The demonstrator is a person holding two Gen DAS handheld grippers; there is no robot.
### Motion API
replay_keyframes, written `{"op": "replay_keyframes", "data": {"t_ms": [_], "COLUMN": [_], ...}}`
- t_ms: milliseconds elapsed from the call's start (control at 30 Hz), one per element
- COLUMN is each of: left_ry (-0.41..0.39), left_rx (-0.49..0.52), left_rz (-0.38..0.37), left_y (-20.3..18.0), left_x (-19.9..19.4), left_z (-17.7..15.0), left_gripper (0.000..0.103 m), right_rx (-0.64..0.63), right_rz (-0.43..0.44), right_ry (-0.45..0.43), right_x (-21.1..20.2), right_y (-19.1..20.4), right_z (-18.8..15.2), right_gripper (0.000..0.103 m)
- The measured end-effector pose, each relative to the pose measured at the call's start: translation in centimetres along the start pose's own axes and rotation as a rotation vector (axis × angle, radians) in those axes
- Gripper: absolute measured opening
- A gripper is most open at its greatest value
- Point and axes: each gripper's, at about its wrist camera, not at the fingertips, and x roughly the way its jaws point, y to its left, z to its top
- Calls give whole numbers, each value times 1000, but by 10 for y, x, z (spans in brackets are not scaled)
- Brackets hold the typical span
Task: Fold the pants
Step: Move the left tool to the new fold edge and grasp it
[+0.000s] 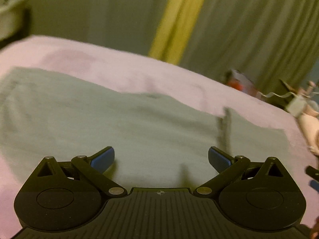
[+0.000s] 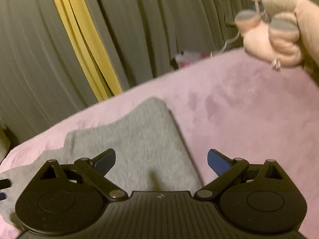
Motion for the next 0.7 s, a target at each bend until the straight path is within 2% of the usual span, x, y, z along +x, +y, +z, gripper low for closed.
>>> {"op": "replay_keyframes", "data": {"t_ms": [100,233,300,367,433,533,600,633,700], "left_ry": [52,127,182,228,272,286,289,301,318], "left_rx": [9,5,-30,-47,-44,-12,-2,-5,16], "left_rz": [-94,-147,-177,-190,-178,-178,-198,-212,-203], "left_y": [-28,-54,-60,-66,-71,-78,-83,-85,-90], "left_x": [24,58,75,86,98,107,110,112,119], "left_z": [-3,-5,-6,-10,-13,-16,-15,-15,-17], "left_gripper": [103,103,96,72,69,69,65,59,55], "right_rx": [8,21,16,24,36,74,110,130,162], "right_rz": [26,37,32,48,65,76,79,78,65], "right_ry": [-4,59,95,113,115,99,99,103,107], "right_x": [8,26,37,41,41,39,41,43,44], "right_y": [1,-1,1,1,1,-5,-11,-14,-18], "right_z": [2,4,3,1,-1,-1,-2,-2,-1], "right_gripper": [99,99,99,99,99,99,99,99,99]}}
